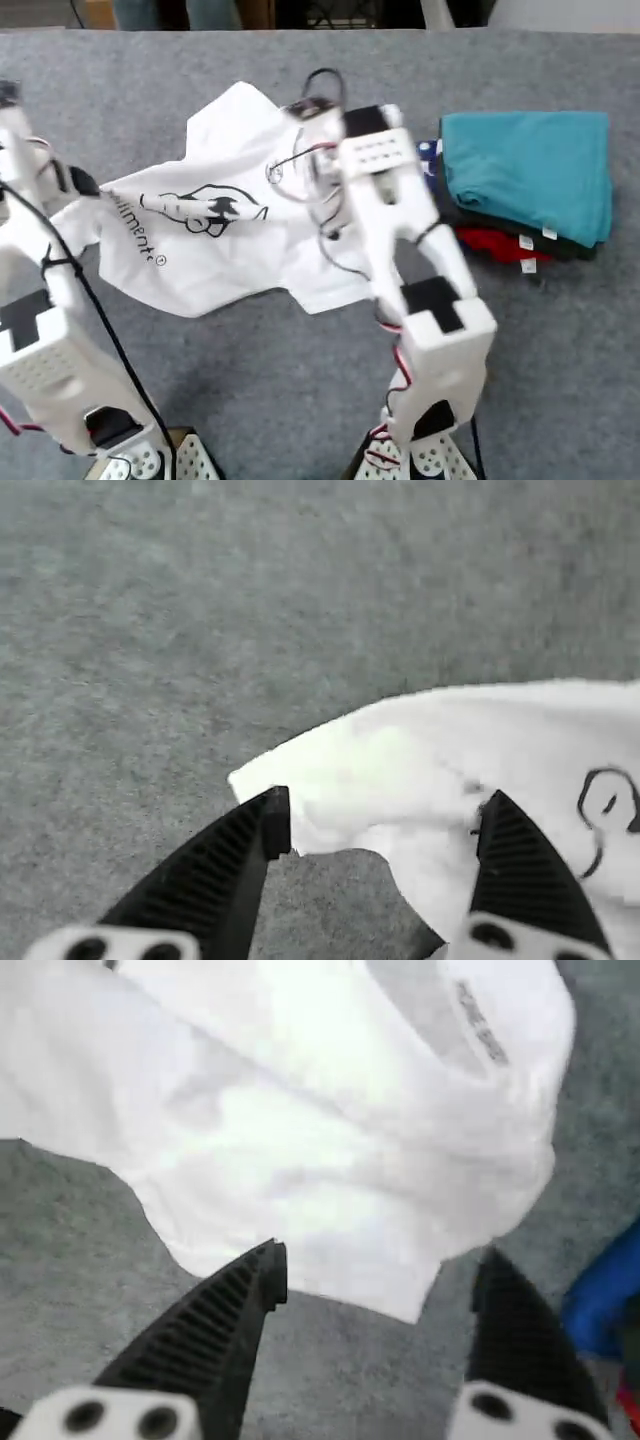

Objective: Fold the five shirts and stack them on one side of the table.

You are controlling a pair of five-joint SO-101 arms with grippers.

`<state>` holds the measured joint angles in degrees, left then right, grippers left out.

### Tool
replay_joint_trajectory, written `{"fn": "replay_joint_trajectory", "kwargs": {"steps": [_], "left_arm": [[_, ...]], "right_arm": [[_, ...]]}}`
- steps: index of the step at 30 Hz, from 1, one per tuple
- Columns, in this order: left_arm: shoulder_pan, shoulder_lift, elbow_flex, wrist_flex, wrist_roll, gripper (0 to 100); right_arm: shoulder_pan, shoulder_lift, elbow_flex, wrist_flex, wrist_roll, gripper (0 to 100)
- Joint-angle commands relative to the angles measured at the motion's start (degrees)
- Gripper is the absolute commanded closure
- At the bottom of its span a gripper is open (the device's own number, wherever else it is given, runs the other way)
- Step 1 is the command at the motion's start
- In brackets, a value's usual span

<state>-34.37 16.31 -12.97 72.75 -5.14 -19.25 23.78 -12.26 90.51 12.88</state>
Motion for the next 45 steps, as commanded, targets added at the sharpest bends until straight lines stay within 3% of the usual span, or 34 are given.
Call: {"fn": "replay_joint_trajectory", "kwargs": {"steps": [1,4,9,12,15,22,26,32,34,41,45], "left_arm": [[-3.0,-4.6,-4.9,0.4,8.1,68],[-5.8,-6.7,-4.6,2.7,10.5,68],[-10.4,-7.6,-4.3,4.7,10.5,68],[-11.4,-7.5,-4.2,4.7,10.6,68],[-10.7,-7.5,-0.9,4.0,10.9,68],[-7.8,-7.7,14.7,-6.9,10.8,68],[-7.8,-8.1,18.2,-8.2,10.4,68],[-7.3,-7.7,18.1,-8.7,10.8,68],[-7.3,-7.6,18.1,-8.7,11.2,68],[-7.2,-7.6,18.7,-8.3,25.9,67],[-6.1,-8.3,20.8,-7.3,27.9,67]], "right_arm": [[-3.0,6.9,0.5,-6.2,-3.0,49.6],[-2.8,13.1,-1.2,-7.0,-3.7,62.8],[-2.4,14.3,-5.9,0.4,-0.2,98.3],[-2.6,14.3,-7.6,10.6,0.7,95.8],[-2.4,10.9,-2.2,10.9,-0.8,98.5],[-6.4,-10.2,29.6,10.6,-0.7,98.5],[-6.2,-25.5,43.6,10.4,4.3,98.5],[-3.5,-41.9,44.1,10.7,14.7,98.2],[-3.4,-44.0,42.7,10.7,14.9,93.7],[-3.4,-51.8,36.9,10.8,15.0,57.7],[-3.4,-55.7,31.6,10.8,14.9,59.7]]}}
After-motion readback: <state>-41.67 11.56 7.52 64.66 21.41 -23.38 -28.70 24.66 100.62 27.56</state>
